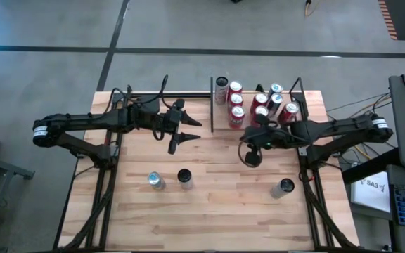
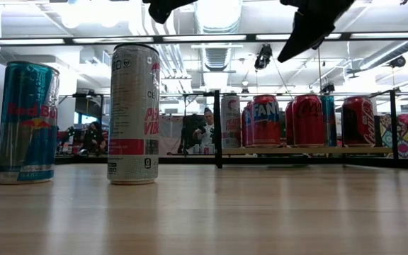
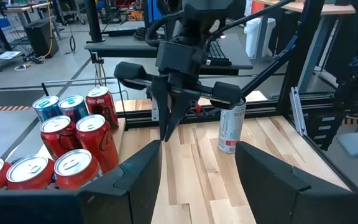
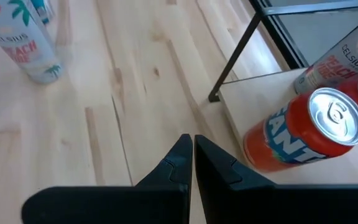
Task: Place canned beverage on shelf
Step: Put the left white soda can on the shelf aligned with the other white soda can
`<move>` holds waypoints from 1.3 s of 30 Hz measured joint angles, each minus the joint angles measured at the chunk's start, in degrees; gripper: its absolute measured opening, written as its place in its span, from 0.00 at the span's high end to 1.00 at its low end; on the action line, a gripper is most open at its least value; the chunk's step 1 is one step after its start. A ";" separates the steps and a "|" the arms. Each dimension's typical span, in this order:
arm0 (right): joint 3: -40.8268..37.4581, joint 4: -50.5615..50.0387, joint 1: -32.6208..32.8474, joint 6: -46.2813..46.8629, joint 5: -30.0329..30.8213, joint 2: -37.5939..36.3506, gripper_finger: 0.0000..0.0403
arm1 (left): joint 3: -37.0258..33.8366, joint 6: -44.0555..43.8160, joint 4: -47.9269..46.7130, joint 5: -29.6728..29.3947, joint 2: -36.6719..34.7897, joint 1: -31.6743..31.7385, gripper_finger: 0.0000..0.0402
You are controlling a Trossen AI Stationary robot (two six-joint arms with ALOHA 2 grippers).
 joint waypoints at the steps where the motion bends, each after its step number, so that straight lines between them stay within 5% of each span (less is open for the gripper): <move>1: -1.08 1.11 0.01 0.25 0.00 -0.73 0.98 | 0.00 -0.05 -0.02 0.00 0.00 0.00 0.53; 15: -13.93 22.21 1.26 -1.53 -3.24 -4.75 0.98 | 0.00 -1.24 1.09 0.02 2.41 0.00 0.53; 31: -14.55 47.55 1.35 -12.27 -11.04 5.42 0.98 | 1.77 -2.57 2.56 0.15 5.20 0.00 0.53; 39: -11.37 50.10 1.35 -12.88 -12.52 11.26 0.98 | 3.64 -2.29 1.77 0.15 5.18 0.00 0.53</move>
